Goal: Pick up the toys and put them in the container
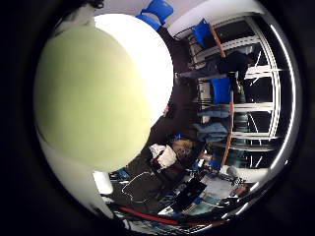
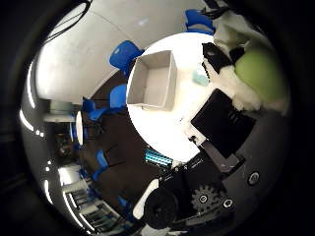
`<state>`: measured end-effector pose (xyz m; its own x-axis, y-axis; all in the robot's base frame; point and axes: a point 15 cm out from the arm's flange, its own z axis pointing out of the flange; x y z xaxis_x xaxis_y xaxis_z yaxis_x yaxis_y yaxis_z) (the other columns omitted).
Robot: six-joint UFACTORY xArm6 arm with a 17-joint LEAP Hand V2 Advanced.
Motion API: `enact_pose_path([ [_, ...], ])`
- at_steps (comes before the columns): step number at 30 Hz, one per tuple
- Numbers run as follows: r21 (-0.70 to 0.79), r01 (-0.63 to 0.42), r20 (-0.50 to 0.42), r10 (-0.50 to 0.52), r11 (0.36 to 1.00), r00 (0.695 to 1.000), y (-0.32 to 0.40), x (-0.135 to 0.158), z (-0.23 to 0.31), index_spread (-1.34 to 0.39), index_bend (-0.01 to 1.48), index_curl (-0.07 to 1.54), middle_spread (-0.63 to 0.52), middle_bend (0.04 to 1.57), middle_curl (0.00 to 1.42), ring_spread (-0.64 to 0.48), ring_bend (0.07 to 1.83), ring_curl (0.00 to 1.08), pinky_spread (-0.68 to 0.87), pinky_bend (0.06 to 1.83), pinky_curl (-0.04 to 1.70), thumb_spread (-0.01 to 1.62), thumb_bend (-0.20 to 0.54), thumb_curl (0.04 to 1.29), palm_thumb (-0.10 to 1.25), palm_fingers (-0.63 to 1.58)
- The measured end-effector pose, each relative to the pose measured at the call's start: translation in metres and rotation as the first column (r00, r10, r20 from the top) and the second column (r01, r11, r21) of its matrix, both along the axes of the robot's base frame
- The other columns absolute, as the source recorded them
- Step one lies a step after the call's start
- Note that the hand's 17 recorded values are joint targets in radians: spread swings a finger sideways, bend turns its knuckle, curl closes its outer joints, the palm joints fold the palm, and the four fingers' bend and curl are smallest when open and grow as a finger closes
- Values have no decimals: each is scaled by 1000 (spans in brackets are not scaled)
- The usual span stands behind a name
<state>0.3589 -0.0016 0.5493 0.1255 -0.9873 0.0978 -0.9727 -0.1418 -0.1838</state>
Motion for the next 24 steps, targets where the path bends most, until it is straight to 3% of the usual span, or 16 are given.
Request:
enact_pose_path([
  [12, 44, -110, 80, 107, 993, 991, 125, 71, -30, -254, 1060, 876, -203, 1248, 957, -299, 1253, 953, -215, 1220, 1135, 891, -17, 749, 1016, 995],
  [20, 69, -151, 141, 140, 986, 980, 177, 129, -64, -255, 1045, 878, -206, 1227, 965, -305, 1230, 964, -223, 1203, 1161, 875, -18, 754, 1012, 1013],
  [24, 82, -158, 129, 147, 984, 981, 193, 148, -88, -257, 1036, 880, -208, 1218, 970, -308, 1220, 970, -226, 1193, 1171, 869, -18, 757, 1007, 1020],
])
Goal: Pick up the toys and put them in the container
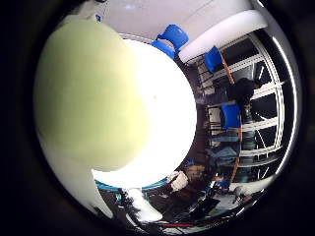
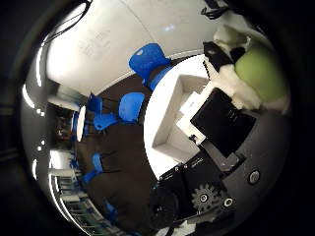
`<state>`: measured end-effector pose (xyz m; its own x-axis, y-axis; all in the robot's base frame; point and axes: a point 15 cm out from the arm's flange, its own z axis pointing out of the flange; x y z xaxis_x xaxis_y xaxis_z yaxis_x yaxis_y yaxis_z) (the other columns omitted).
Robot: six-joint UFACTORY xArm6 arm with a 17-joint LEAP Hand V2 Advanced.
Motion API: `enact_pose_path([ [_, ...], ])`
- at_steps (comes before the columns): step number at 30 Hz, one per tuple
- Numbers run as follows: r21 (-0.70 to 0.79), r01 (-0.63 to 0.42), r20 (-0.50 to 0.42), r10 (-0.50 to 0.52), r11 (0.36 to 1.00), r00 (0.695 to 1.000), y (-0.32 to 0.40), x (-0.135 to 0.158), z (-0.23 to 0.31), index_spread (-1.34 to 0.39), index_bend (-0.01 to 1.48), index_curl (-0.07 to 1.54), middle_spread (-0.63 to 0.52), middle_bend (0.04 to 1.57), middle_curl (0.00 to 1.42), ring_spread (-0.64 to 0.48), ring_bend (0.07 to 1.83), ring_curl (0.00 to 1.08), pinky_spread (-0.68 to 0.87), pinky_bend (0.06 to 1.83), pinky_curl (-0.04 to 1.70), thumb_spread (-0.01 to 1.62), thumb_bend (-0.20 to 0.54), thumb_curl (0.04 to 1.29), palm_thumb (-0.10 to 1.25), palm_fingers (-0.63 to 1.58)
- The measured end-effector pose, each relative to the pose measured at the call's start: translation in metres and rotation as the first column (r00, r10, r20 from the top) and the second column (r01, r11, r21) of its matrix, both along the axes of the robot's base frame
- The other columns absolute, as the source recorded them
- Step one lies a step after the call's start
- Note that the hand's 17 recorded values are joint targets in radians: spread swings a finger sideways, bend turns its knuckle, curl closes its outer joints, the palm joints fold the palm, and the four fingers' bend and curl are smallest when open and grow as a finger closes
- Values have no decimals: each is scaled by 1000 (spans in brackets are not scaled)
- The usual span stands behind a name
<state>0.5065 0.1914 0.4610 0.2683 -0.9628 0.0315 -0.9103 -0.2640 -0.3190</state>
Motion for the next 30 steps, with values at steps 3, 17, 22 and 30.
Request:
enact_pose_path([
  [3, 23, -4, -19, 4, 1000, 1000, 10, 7, -14, -258, 1026, 882, -209, 1212, 974, -310, 1213, 975, -228, 1185, 1177, 868, -17, 761, 1006, 1022],
  [17, 80, -47, -115, 56, 996, 992, 38, 0, -45, -406, 325, 707, -239, 836, 750, -290, 1034, 714, -412, 820, 841, 1218, -31, 537, 663, 425],
  [22, 43, -107, -189, 113, 993, 976, 34, -11, -64, -504, 339, 559, -111, 471, 539, 0, 650, 512, 202, 672, 750, 1241, -24, 417, 564, 60],
  [30, 11, -172, -267, 169, 985, 949, 22, -30, -73, -494, 168, 375, -43, 422, 415, 192, 337, 320, 496, 460, 510, 1208, -21, 320, 475, 65],
])
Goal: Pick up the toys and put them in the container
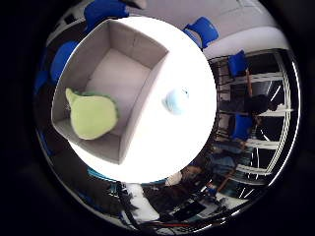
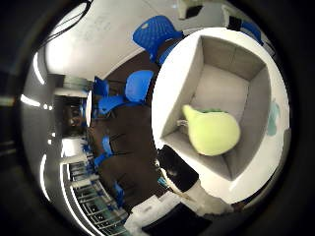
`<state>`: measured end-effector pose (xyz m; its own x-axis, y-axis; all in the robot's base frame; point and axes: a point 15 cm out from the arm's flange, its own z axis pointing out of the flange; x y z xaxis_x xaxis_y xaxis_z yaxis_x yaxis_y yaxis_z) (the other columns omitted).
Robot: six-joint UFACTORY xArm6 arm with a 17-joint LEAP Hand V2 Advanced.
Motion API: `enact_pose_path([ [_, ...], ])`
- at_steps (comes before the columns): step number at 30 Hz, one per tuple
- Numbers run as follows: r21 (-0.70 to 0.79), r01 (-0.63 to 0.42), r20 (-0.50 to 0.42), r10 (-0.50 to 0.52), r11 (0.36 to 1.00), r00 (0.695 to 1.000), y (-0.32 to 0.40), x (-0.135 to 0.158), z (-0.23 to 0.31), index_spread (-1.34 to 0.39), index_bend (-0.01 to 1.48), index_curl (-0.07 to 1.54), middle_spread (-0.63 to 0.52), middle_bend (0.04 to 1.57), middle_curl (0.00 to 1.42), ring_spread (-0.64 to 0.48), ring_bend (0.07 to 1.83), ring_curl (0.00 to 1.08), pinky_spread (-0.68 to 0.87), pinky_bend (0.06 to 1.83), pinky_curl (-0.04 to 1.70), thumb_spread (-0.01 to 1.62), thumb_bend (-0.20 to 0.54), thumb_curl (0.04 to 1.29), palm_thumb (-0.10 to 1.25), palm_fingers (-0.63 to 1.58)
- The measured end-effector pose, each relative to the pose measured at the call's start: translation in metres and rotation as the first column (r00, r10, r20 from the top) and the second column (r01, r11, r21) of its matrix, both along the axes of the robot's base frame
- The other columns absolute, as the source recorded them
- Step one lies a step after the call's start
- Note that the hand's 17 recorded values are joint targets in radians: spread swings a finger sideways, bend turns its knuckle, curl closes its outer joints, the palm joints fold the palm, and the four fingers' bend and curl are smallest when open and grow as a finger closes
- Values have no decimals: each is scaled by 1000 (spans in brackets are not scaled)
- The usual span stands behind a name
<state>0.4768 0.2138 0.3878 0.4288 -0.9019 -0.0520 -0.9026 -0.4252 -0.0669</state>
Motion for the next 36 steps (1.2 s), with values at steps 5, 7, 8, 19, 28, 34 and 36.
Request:
enact_pose_path([
  [5, -16, 25, -4, -25, 1000, 1000, -36, -4, 16, -485, 157, 319, -41, 394, 377, 208, 275, 285, 489, 407, 437, 1198, -20, 292, 462, 105],
  [7, -21, 37, 1, -37, 999, 999, -56, -5, 25, -480, 153, 300, -41, 387, 367, 209, 248, 274, 483, 401, 414, 1191, -21, 285, 453, 113],
  [8, -21, 43, 6, -43, 999, 999, -66, -6, 29, -474, 151, 293, -41, 387, 365, 209, 243, 273, 480, 397, 408, 1189, -20, 283, 452, 114],
  [19, -57, 199, 43, -197, 978, 979, -207, -8, 48, -446, 167, 265, 11, 201, 302, 210, 264, 275, 473, 451, 365, 1168, -21, 259, 387, 78],
  [28, -60, 289, 60, -286, 955, 956, -276, 5, 30, -445, 162, 272, 25, 186, 301, 209, 270, 272, 464, 467, 337, 1157, -20, 257, 364, 87],
  [34, -62, 308, 36, -306, 949, 951, -288, 22, -8, -442, 166, 273, 25, 189, 304, 208, 271, 271, 466, 476, 326, 1153, -20, 258, 362, 89],
  [36, -57, 310, 54, -307, 949, 950, -290, 34, -16, -441, 164, 274, 25, 189, 303, 208, 269, 270, 465, 479, 324, 1153, -20, 258, 361, 91],
])
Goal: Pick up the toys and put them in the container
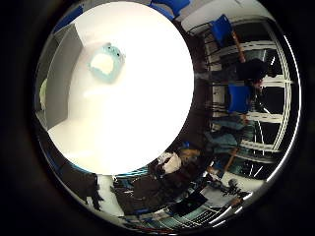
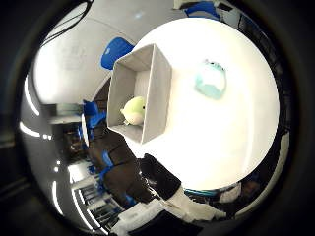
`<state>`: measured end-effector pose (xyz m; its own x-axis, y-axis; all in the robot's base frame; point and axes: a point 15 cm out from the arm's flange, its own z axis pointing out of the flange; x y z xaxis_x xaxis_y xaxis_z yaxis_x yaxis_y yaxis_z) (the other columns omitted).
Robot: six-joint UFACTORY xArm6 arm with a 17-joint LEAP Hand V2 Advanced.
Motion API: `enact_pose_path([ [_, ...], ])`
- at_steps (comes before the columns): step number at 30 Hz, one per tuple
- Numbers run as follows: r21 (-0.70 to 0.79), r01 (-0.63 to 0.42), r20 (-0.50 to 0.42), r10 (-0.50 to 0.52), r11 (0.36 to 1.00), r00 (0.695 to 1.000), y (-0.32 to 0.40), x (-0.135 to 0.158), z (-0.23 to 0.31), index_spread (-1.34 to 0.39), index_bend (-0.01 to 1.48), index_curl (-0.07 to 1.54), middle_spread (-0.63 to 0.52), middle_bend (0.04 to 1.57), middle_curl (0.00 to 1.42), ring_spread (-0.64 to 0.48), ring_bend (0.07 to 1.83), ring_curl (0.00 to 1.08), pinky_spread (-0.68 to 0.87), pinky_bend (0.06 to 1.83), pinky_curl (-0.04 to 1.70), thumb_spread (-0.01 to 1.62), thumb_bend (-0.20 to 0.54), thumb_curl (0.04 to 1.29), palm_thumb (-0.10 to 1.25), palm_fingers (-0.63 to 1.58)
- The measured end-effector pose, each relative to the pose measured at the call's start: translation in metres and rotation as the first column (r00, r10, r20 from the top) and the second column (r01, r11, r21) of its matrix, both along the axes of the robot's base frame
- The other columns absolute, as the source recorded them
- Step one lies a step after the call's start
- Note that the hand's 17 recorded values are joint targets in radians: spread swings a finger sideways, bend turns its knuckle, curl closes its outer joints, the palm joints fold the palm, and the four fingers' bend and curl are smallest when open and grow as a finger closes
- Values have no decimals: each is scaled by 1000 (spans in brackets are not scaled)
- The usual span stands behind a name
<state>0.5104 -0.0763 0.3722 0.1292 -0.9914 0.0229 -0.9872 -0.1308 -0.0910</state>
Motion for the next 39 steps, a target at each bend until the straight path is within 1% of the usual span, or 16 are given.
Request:
enact_pose_path([
  [4, 10, 5, -29, -5, 1000, 1000, -2, 17, -35, -437, 163, 274, 25, 191, 304, 210, 270, 270, 464, 479, 319, 1153, -20, 259, 361, 92],
  [9, 18, 18, -21, -18, 1000, 1000, -6, 41, -68, -432, 165, 276, 25, 190, 305, 211, 275, 268, 465, 474, 311, 1154, -17, 263, 393, 99],
  [12, 19, 24, -25, -24, 1000, 999, -9, 50, -87, -431, 167, 280, 25, 188, 304, 212, 272, 266, 465, 472, 307, 1157, -17, 264, 407, 102],
  [19, 37, 32, -74, -29, 999, 997, -8, 61, -131, -430, 164, 279, 25, 189, 305, 206, 277, 264, 465, 469, 302, 1160, -19, 263, 413, 107],
  [26, 53, 46, -134, -39, 998, 990, -2, 62, -172, -430, 164, 278, 25, 189, 305, 210, 279, 261, 465, 471, 300, 1163, -16, 264, 425, 107],
  [32, 52, 55, -130, -48, 997, 990, -4, 70, -185, -430, 164, 278, 25, 190, 306, 211, 276, 261, 460, 467, 297, 1155, -19, 268, 440, 106],
  [35, 49, 58, -128, -52, 997, 990, -4, 79, -190, -433, 168, 280, 25, 189, 305, 211, 272, 259, 458, 467, 296, 1162, -17, 270, 456, 107],
  [39, 41, 60, -143, -53, 997, 988, -5, 80, -201, -434, 171, 284, 26, 194, 306, 211, 268, 258, 463, 455, 291, 1156, -17, 276, 475, 123],
])
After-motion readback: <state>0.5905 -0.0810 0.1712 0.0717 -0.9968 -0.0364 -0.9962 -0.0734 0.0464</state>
